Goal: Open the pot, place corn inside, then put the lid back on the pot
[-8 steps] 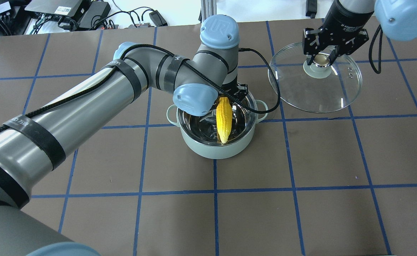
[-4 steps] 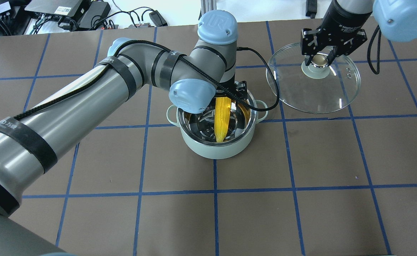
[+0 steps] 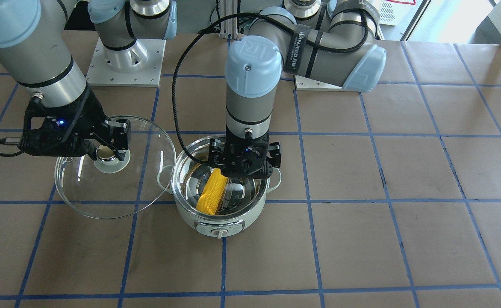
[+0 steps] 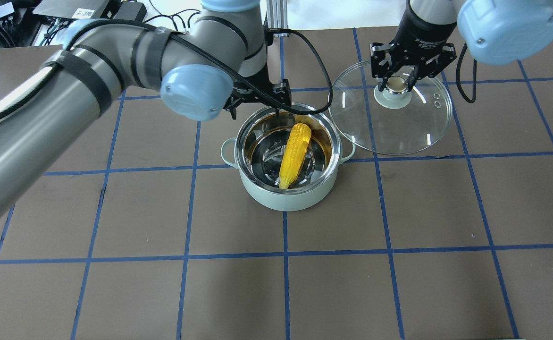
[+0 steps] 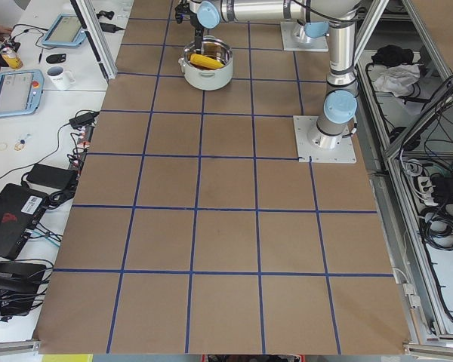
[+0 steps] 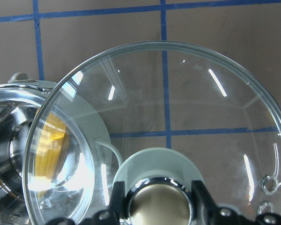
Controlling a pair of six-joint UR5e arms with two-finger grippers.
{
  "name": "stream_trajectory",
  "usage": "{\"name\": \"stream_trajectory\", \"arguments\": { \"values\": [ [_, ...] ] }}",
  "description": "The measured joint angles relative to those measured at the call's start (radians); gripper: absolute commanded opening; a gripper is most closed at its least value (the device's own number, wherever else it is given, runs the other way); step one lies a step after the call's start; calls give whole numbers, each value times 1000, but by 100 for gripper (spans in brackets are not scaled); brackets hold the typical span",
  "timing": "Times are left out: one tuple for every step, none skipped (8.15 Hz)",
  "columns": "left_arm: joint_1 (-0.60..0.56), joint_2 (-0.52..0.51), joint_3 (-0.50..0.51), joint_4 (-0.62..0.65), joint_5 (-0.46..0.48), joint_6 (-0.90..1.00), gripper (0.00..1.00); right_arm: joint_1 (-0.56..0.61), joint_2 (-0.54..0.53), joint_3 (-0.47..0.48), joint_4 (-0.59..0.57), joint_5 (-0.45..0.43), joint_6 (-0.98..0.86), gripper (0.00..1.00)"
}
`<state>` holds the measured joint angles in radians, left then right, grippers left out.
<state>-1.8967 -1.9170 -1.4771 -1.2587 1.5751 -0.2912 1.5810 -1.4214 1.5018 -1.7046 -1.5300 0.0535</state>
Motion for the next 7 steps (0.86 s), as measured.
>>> {"name": "stream_trajectory", "arguments": {
  "values": [
    [55,32,1,-42,0,22,100,28,5,0,-5,1,34,34],
    [107,65,4,-84,-1,45,100,59,14,1,-11,2,70,34],
    [161,97,12,-126,-1,89,100,101,30,1,-29,2,119,34],
    [209,126,19,-161,1,122,100,155,56,1,-71,3,184,34],
    [247,151,23,-187,4,142,100,216,87,1,-128,2,260,34],
    [270,173,21,-202,6,151,100,265,114,2,-167,-2,312,33],
    [285,185,17,-208,7,156,100,290,131,3,-186,-5,336,34]
  ]
}}
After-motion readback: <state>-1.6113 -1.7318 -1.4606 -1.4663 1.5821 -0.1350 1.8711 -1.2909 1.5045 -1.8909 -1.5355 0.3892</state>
